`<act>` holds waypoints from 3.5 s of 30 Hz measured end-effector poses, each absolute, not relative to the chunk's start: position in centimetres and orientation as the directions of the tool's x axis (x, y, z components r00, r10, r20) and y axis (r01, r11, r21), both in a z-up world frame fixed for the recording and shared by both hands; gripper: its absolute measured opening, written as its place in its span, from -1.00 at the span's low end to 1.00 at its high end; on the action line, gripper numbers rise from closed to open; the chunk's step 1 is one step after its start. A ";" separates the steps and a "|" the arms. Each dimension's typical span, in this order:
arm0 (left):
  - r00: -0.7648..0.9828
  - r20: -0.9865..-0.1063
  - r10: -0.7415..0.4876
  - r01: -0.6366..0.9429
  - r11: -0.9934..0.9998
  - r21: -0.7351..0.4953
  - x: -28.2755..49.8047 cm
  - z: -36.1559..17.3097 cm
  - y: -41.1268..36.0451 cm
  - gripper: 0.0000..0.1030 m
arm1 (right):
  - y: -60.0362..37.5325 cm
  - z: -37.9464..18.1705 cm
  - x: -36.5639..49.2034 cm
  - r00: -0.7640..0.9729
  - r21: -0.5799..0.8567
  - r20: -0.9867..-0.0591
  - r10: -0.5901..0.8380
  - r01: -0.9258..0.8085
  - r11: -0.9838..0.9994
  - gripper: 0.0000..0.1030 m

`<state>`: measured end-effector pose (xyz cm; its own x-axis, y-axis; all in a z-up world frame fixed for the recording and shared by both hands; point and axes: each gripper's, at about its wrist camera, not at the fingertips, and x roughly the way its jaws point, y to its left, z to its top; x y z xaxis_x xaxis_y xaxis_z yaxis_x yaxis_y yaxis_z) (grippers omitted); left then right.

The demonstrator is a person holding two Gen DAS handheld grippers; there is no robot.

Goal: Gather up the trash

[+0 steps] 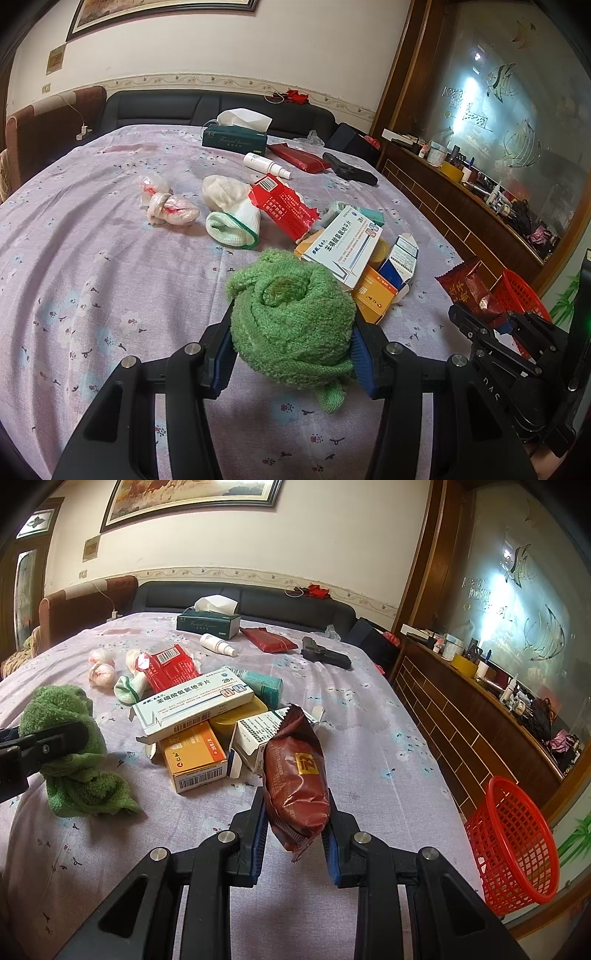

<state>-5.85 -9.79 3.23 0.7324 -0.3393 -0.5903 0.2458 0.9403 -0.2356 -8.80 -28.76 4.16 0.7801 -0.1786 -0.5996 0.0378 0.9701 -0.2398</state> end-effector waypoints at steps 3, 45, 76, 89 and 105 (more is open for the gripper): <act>0.733 -0.590 -0.339 0.246 0.940 -0.236 -5.9 3.2 -9.8 0.00 | -28.8 4.2 -8.8 0.780 -0.240 -0.599 -0.180 0.039 0.970 -0.45; 0.671 -0.582 -0.459 0.405 0.885 -0.230 -7.9 7.7 -16.4 0.00 | -35.8 6.6 -11.2 0.771 0.148 -0.631 0.085 0.012 0.989 -0.45; 0.293 -0.638 -0.712 0.731 0.597 -0.331 -5.3 10.4 -50.4 0.46 | -63.6 11.7 -20.0 0.789 0.341 -0.577 -0.212 0.469 0.815 -0.41; 0.381 -0.616 -0.690 0.692 0.654 -0.305 -6.1 11.0 -42.6 0.55 | -62.4 11.1 -19.2 0.811 0.377 -0.566 -0.149 0.415 0.828 0.24; 0.509 -0.679 -0.530 0.526 0.815 -0.243 -5.4 8.1 -24.9 0.55 | -47.5 10.1 -13.6 0.782 0.313 -0.619 0.070 0.164 0.935 0.24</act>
<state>-5.38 -24.94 8.13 0.5085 -0.5300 -0.6786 0.5257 0.8153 -0.2428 -13.64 -47.50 10.11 0.7820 0.0702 -0.6193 0.1639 0.9355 0.3130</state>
